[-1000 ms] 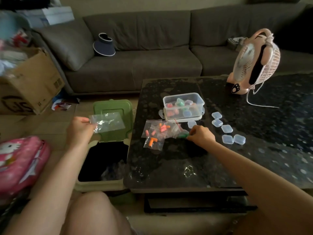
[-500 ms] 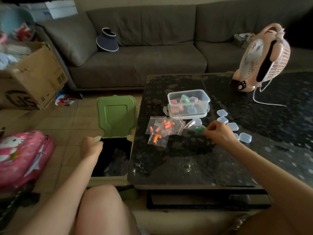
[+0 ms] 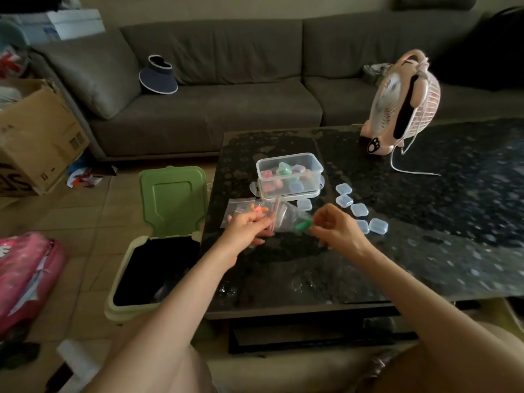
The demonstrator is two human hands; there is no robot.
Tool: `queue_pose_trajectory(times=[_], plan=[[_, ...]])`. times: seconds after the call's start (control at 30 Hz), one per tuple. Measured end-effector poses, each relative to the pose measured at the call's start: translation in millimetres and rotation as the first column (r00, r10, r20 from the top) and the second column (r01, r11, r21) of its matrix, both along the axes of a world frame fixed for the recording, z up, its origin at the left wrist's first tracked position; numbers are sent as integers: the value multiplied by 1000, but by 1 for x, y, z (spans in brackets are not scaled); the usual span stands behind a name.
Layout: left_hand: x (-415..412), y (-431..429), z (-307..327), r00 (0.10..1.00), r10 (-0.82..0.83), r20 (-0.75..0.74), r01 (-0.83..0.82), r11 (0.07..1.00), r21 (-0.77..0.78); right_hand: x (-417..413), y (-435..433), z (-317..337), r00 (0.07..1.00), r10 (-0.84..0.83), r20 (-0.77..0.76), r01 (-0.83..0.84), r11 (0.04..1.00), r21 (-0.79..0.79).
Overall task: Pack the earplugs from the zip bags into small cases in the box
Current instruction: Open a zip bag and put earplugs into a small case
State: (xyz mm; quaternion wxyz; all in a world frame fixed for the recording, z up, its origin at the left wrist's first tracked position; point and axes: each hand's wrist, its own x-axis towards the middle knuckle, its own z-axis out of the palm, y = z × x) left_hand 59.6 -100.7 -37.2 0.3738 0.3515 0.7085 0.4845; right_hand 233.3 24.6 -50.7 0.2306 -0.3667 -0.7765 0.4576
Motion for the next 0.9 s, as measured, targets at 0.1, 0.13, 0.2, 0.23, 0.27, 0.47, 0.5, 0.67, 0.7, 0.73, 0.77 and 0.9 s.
queue_pose_trajectory(times=[0.1, 0.13, 0.2, 0.23, 0.27, 0.47, 0.5, 0.67, 0.7, 0.73, 0.77, 0.9], plan=[[9, 3, -7, 999, 47, -11, -46, 996, 71, 6, -3, -8, 997, 35, 62, -38, 997, 61], [11, 4, -9, 998, 56, -12, -55, 995, 81, 7, -3, -10, 995, 38, 88, -45, 995, 86], [15, 4, -9, 998, 54, -23, -51, 995, 88, 7, -3, -15, 989, 46, 140, -61, 992, 109], [16, 5, -8, 998, 49, -35, -46, 995, 86, 7, -2, -16, 984, 57, 172, -79, 989, 122], [16, 6, -8, 997, 36, -67, -31, 996, 85, 7, -1, -15, 979, 71, 191, -99, 985, 141], [28, 9, -8, 929, -256, -266, 268, 963, 10, -1, -6, 0, 979, 201, -30, -202, 978, -54], [29, 9, -9, 924, -271, -271, 284, 959, 8, -3, -8, 1, 975, 221, -17, -221, 974, -51], [35, 8, -12, 945, -241, -221, 255, 966, 37, -10, -10, 4, 982, 148, -120, -164, 977, -134], [36, 8, -11, 959, -215, -184, 227, 973, 51, -10, -9, 6, 980, 128, -153, -154, 972, -175], [36, 8, -11, 973, -178, -147, 189, 980, 63, -10, -8, 8, 977, 112, -180, -149, 967, -207], [35, 8, -11, 985, -136, -108, 145, 986, 77, -11, -8, 9, 974, 103, -202, -149, 962, -227], [36, 8, -8, 990, -28, 136, 14, 995, 104, -14, -10, 10, 958, 38, -283, -115, 959, -261]])
